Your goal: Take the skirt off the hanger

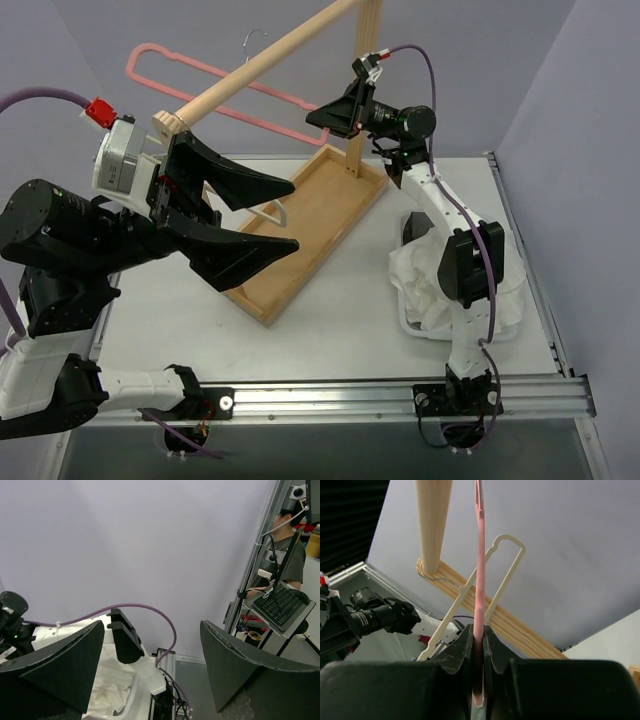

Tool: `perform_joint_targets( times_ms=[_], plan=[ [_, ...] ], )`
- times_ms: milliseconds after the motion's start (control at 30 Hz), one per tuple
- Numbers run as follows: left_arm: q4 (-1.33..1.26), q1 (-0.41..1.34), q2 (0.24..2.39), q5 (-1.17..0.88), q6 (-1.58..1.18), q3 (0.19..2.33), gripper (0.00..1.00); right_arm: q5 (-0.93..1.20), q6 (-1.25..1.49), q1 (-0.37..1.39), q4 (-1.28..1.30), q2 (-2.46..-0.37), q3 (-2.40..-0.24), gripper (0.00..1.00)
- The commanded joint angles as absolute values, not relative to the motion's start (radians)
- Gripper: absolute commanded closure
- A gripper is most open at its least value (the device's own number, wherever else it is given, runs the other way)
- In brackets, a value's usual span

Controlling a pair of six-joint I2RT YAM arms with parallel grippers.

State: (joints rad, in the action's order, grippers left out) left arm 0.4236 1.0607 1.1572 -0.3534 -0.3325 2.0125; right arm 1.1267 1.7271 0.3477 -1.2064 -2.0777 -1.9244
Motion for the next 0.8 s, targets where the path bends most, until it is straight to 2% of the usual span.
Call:
perform_joint_targets(
  times_ms=[0,433,767],
  plan=[
    [0.445,1.063,1.152,-0.319,-0.305,2.01,0.14,1.178,1.62,0.348,-1.413,-1.922,-1.899,1.0],
    [0.448,1.063,1.16,-0.311,-0.293,2.014,0.14,1.227,1.502,0.33,-1.332,-1.799,-1.751,1.0],
    [0.457,1.06,1.158,-0.29,-0.285,2.016,0.14,1.243,1.243,0.321,-1.072,-1.657,-1.6,1.0]
  ],
)
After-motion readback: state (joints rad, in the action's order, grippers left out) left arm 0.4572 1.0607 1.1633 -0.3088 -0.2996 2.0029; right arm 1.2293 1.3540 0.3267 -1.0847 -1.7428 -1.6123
